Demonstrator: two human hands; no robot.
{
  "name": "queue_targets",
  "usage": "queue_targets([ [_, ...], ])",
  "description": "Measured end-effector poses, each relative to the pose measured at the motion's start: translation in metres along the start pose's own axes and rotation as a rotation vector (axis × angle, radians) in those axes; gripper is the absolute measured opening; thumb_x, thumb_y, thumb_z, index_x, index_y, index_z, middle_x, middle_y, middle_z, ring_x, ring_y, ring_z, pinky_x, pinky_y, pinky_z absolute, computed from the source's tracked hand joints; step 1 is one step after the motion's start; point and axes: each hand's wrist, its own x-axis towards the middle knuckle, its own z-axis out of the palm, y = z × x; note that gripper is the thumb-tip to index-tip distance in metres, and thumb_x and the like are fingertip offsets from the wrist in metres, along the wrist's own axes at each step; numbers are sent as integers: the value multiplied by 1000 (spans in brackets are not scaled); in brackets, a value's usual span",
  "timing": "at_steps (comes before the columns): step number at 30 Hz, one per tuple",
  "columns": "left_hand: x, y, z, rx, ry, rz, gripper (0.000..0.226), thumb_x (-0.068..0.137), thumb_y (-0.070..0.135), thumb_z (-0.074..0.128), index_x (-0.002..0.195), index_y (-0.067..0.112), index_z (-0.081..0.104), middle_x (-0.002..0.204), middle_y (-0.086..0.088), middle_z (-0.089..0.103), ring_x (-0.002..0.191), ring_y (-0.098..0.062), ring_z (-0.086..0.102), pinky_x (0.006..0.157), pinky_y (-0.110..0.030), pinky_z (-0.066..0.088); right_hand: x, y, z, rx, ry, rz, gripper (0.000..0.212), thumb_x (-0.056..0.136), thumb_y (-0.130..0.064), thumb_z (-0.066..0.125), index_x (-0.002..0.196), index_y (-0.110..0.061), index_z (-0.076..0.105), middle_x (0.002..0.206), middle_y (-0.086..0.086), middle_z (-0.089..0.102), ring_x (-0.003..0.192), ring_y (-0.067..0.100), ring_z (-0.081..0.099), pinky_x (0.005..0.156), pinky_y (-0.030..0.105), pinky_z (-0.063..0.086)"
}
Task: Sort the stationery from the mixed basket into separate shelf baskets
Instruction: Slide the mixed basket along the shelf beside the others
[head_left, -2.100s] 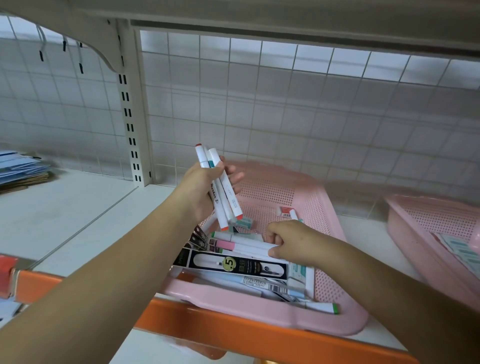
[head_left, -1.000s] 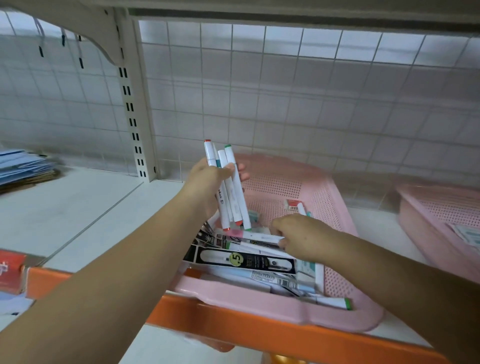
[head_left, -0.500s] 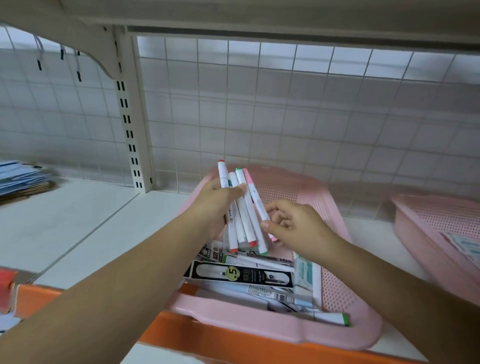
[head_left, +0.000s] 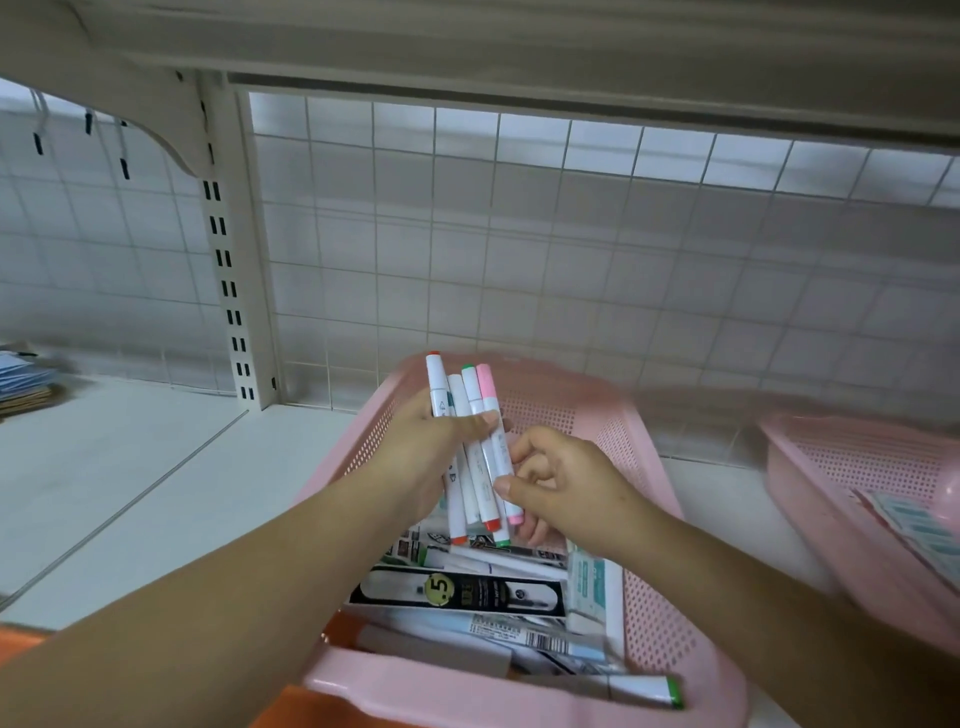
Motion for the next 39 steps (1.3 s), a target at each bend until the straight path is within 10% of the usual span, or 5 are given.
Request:
queue_targets([
  [7, 2, 9, -11, -28, 135, 53, 24, 82, -1, 63, 105, 2, 59, 101, -21, 66, 84, -30, 63, 80, -44, 53, -5, -3, -2, -449, 212, -222, 22, 96, -21, 45, 112, -17, 60, 95, -7, 64, 83, 8, 60, 78, 26, 49],
  [14, -12, 25, -9, 8, 102, 98, 16, 84, 1, 63, 97, 8, 59, 97, -15, 67, 81, -25, 65, 66, -32, 50, -8, -6, -16, -689, 321, -322, 41, 88, 0, 44, 125, -11, 55, 128, -3, 53, 118, 15, 48, 95, 23, 36],
  [24, -59, 51, 84, 65, -19, 136, 16, 80, -6, 64, 79, 8, 59, 77, -9, 64, 68, -21, 61, 67, -28, 51, -87, 4, -104, -956, 439, -228, 39, 76, -6, 49, 113, -3, 60, 119, 17, 57, 106, 38, 56, 86, 48, 50],
  [32, -129, 13, 237, 24, -212, 80, 16, 79, -1, 67, 94, 2, 62, 92, -14, 67, 85, -31, 65, 88, -43, 51, -240, 41, -206, -1080, 487, 24, 46, 90, -15, 48, 136, -16, 43, 142, 5, 39, 126, 25, 41, 103, 31, 35],
  [39, -214, -29, 379, 1, -404, -18, 22, 81, 2, 67, 102, 4, 64, 99, -14, 70, 90, -28, 67, 87, -43, 53, -383, 107, -281, -1148, 553, 174, 43, 59, -9, 56, 100, -3, 67, 98, 17, 65, 80, 39, 65, 66, 48, 56],
])
